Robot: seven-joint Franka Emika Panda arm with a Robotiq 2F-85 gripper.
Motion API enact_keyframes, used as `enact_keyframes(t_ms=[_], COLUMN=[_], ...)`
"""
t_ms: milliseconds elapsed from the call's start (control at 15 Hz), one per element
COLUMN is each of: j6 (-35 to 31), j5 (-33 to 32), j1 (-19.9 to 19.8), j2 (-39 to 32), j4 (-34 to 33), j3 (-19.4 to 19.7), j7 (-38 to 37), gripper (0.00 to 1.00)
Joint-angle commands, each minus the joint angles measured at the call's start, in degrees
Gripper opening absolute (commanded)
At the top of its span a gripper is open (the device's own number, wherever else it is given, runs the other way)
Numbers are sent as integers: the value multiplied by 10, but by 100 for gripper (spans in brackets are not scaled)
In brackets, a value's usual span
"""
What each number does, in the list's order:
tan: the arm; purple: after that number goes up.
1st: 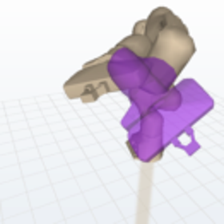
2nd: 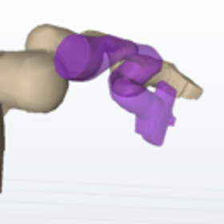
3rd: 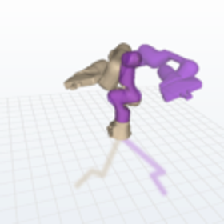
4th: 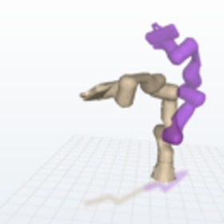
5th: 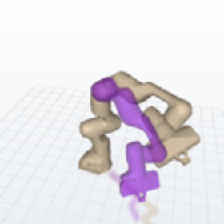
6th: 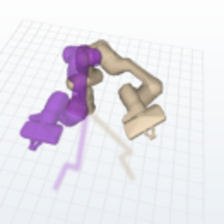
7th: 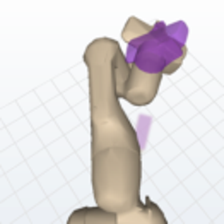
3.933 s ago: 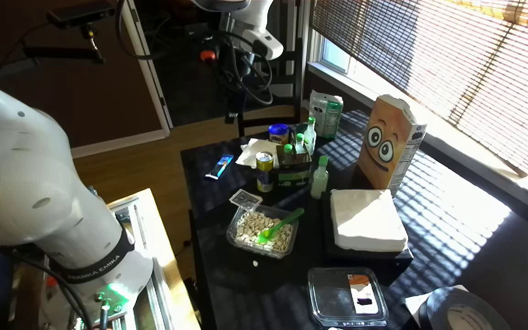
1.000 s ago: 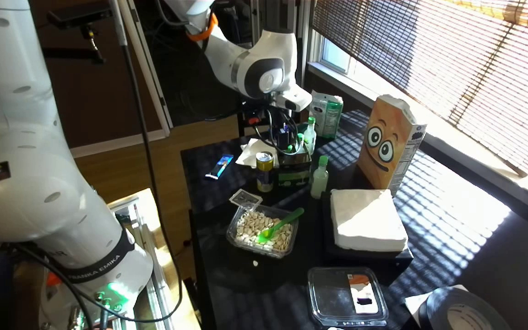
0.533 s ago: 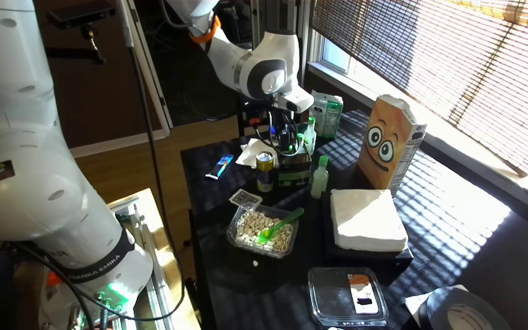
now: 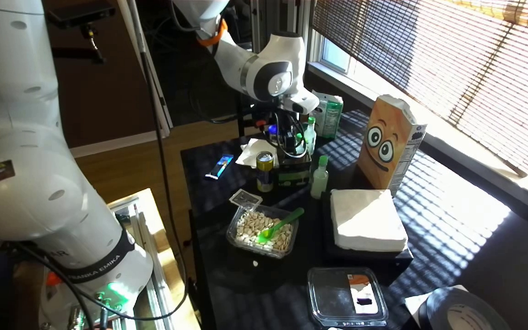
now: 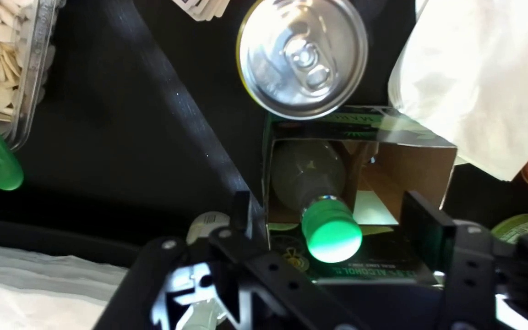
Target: Remove one bottle from the box and place it on the table.
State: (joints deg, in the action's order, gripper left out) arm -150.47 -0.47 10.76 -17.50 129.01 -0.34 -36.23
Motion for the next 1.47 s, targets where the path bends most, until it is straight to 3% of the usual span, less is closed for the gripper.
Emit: enact_keyframes(t_ms=[0, 467, 1067, 1400], j6=[2, 12, 96, 137], j5=[-10, -7, -41, -62], j1=[7, 9, 27, 12], j2=[-18, -15, 55, 116], j4=[-23, -24, -17, -14], j3=[6, 7, 7, -3], j7=[7, 7, -24, -34], gripper=[52, 5, 7, 7])
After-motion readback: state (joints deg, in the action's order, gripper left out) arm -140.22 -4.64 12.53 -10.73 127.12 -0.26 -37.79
